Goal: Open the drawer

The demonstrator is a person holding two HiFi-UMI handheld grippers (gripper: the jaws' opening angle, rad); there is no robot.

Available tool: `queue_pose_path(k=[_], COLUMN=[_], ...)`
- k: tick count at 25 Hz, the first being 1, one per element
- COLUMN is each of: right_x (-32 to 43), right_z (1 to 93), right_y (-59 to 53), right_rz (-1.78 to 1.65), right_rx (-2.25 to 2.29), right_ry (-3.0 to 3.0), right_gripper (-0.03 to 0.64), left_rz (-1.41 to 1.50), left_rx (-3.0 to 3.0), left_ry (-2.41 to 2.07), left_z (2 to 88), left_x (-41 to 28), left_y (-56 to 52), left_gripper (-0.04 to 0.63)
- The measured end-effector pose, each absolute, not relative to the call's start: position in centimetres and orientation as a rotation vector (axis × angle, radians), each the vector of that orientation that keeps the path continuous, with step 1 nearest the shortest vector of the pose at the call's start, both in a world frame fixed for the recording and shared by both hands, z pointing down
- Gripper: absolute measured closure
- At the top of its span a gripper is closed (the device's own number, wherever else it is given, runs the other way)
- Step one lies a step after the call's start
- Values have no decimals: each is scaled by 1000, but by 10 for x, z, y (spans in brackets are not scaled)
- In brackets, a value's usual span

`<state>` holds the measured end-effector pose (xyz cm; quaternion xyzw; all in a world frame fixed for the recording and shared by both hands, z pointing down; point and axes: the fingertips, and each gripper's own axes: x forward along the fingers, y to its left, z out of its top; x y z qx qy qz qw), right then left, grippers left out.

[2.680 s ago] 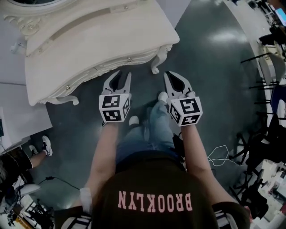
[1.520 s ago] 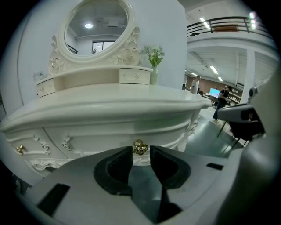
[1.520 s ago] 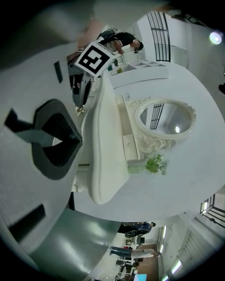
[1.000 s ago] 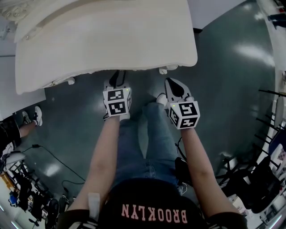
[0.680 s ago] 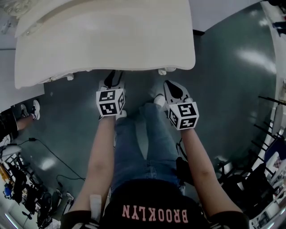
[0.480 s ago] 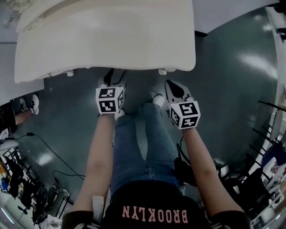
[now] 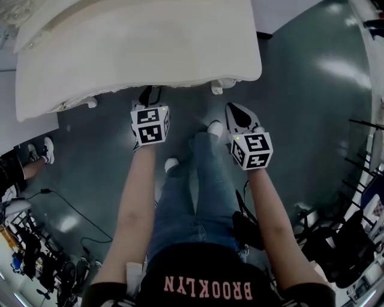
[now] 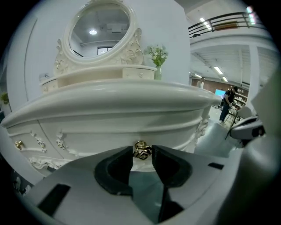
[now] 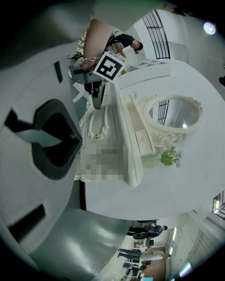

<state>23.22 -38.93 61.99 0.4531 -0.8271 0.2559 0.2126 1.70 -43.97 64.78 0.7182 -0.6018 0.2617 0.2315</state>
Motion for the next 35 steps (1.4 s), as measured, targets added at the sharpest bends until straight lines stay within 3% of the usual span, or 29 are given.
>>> queue_pose_path(k=[15, 35], right_x=[220, 213], right_z=[620, 597], right_y=[-329, -277], right_rz=[792, 773], right_rx=[1441, 1554], right_ry=[-2233, -2250], right_gripper=[621, 620], left_rz=[722, 729], left_rx=[1948, 1985], left_ry=[-1614, -1525], left_z=[644, 644], left_x=[17, 32], left_y=[-432, -344], left_gripper=[477, 477])
